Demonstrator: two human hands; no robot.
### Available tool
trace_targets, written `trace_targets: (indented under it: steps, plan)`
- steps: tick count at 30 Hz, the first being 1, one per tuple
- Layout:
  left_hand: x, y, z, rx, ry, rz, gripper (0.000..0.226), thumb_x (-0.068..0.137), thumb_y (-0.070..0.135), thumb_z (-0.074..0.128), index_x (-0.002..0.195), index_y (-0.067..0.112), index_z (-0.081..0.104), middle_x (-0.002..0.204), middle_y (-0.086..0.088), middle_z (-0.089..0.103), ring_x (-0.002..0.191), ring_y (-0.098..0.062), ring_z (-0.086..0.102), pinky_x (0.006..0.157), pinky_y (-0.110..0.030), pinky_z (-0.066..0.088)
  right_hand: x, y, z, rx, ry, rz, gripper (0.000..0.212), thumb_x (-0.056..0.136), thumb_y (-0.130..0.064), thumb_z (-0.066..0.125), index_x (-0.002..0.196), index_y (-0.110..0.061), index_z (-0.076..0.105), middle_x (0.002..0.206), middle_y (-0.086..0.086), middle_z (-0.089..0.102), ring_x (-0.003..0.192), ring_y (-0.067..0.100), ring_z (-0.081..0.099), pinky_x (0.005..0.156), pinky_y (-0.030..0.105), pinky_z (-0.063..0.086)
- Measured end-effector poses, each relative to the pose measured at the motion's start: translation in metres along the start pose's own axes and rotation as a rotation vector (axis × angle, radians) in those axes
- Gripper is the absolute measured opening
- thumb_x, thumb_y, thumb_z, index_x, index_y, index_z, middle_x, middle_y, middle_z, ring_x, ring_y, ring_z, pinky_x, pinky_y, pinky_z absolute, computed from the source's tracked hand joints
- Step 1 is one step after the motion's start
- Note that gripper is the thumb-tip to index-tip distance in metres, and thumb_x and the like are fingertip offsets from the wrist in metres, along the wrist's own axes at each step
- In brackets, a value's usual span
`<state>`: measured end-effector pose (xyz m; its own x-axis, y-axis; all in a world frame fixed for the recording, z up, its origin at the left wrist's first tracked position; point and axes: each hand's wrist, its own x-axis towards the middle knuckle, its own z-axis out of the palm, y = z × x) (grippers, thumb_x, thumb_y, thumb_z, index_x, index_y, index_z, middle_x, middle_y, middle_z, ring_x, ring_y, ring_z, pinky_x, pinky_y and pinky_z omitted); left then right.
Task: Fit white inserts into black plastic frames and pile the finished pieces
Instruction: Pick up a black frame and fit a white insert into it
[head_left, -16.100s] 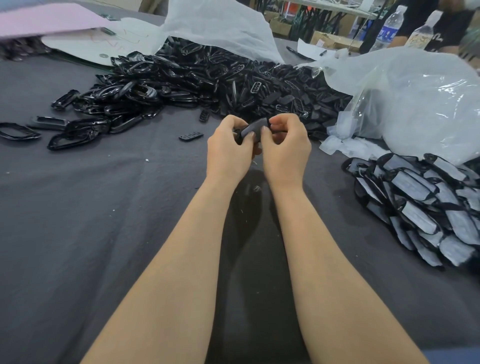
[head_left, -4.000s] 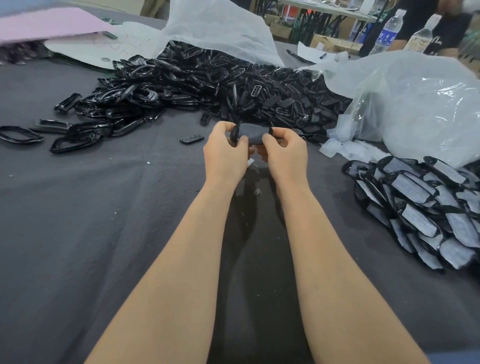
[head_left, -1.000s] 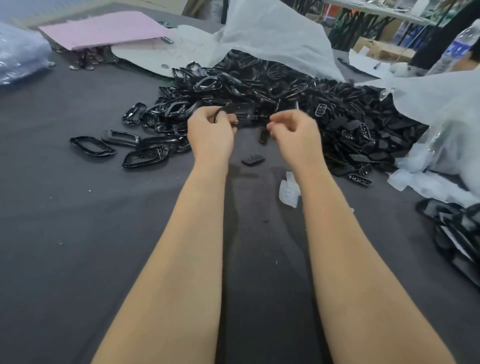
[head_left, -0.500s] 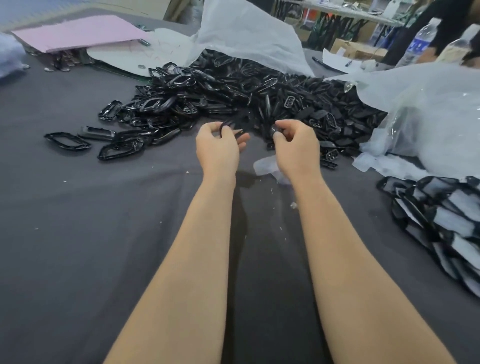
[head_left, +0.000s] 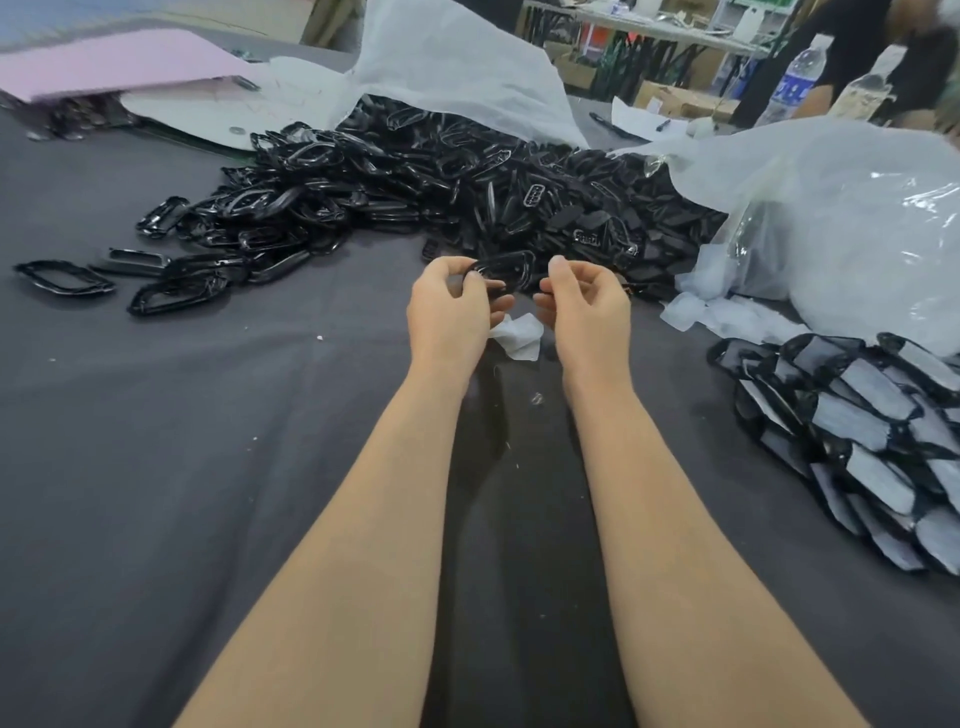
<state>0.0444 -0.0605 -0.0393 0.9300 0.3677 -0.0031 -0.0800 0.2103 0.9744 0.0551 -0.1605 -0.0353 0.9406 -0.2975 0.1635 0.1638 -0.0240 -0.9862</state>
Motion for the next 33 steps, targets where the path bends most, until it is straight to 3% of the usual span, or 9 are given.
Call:
trace_targets:
  steps: [5,8,10,13,17,21,27,30,33]
  plan:
    - [0.0017,-0.0028,0.0004,0.030,-0.009,-0.010,0.020,0.099,0.007,0.041,0.095,0.023,0.051,0.086,0.000,0.068,0.067,-0.006,0.069,0.063,-0.018,0.056,-0.0046,0.0043,-0.0013,-0.098,0.027,-0.078,0.023,0.092,-0.001,0.054,0.104,-0.016,0.041,0.086,-0.003,0.058,0.062,0.004,0.062,0.076,0.025,0.054]
    - [0.0020,-0.0017,0.0007,0.029,0.000,-0.008,0.022,0.100,0.008,0.040,0.091,0.026,0.050,0.085,0.000,0.068,0.067,-0.005,0.069,0.061,-0.017,0.055,-0.0049,0.0009,0.0003,-0.197,-0.017,-0.151,0.018,0.091,-0.003,0.056,0.102,-0.015,0.047,0.089,-0.002,0.061,0.077,0.017,0.065,0.083,0.032,0.053]
    - [0.0020,-0.0004,0.0011,0.024,0.009,-0.014,0.020,0.100,0.009,0.040,0.093,0.024,0.051,0.085,0.000,0.067,0.067,-0.005,0.068,0.059,-0.016,0.054,-0.0053,0.0003,0.0010,-0.311,-0.067,-0.243,0.013,0.092,-0.005,0.055,0.101,-0.013,0.059,0.090,-0.003,0.063,0.084,0.015,0.062,0.079,0.017,0.048]
    - [0.0004,-0.0003,0.0018,0.036,0.011,-0.007,0.019,0.101,0.010,0.040,0.094,0.024,0.051,0.086,0.001,0.067,0.066,-0.004,0.069,0.059,-0.015,0.053,-0.0064,0.0019,0.0008,-0.458,-0.118,-0.317,0.025,0.095,-0.007,0.051,0.115,-0.010,0.066,0.107,0.002,0.066,0.093,0.006,0.053,0.075,-0.003,0.035]
    - [-0.0002,-0.0014,0.0003,0.077,0.001,0.022,0.011,0.099,0.013,0.046,0.101,0.017,0.056,0.087,0.001,0.068,0.069,-0.005,0.070,0.063,-0.017,0.056,-0.0085,0.0037,0.0027,-0.534,-0.169,-0.360,0.030,0.096,-0.006,0.049,0.124,-0.009,0.060,0.106,0.002,0.062,0.093,0.008,0.051,0.073,-0.003,0.032]
    - [-0.0022,-0.0029,-0.0013,0.177,-0.024,0.086,0.012,0.095,0.011,0.056,0.106,0.013,0.058,0.092,0.000,0.070,0.074,-0.004,0.070,0.070,-0.018,0.057,-0.0076,0.0046,0.0016,-0.458,-0.118,-0.317,0.021,0.092,-0.006,0.057,0.113,-0.005,0.052,0.079,-0.014,0.050,0.074,0.003,0.051,0.066,0.000,0.036]
    - [-0.0037,-0.0025,-0.0020,0.191,-0.063,0.124,0.014,0.095,0.008,0.056,0.097,0.021,0.054,0.090,0.005,0.067,0.070,-0.001,0.069,0.070,-0.019,0.056,-0.0033,0.0064,-0.0014,-0.317,-0.074,-0.147,0.023,0.090,-0.017,0.064,0.109,-0.009,0.056,0.080,-0.009,0.057,0.076,0.001,0.056,0.071,0.006,0.042]
    - [-0.0046,-0.0023,-0.0012,0.158,-0.077,0.120,0.017,0.094,0.008,0.055,0.093,0.025,0.054,0.091,0.003,0.067,0.069,0.001,0.069,0.067,-0.016,0.055,-0.0006,0.0054,-0.0017,-0.186,-0.127,-0.005,0.013,0.092,-0.015,0.061,0.104,-0.011,0.060,0.093,0.004,0.065,0.089,0.018,0.064,0.084,0.030,0.053]
    - [-0.0040,-0.0005,-0.0003,0.132,-0.092,0.089,0.015,0.094,0.008,0.056,0.100,0.021,0.057,0.095,-0.002,0.069,0.070,-0.001,0.070,0.066,-0.015,0.054,0.0013,0.0039,-0.0024,-0.045,-0.131,0.080,0.006,0.092,-0.014,0.061,0.087,-0.017,0.060,0.085,0.005,0.067,0.072,0.013,0.063,0.070,0.025,0.054]
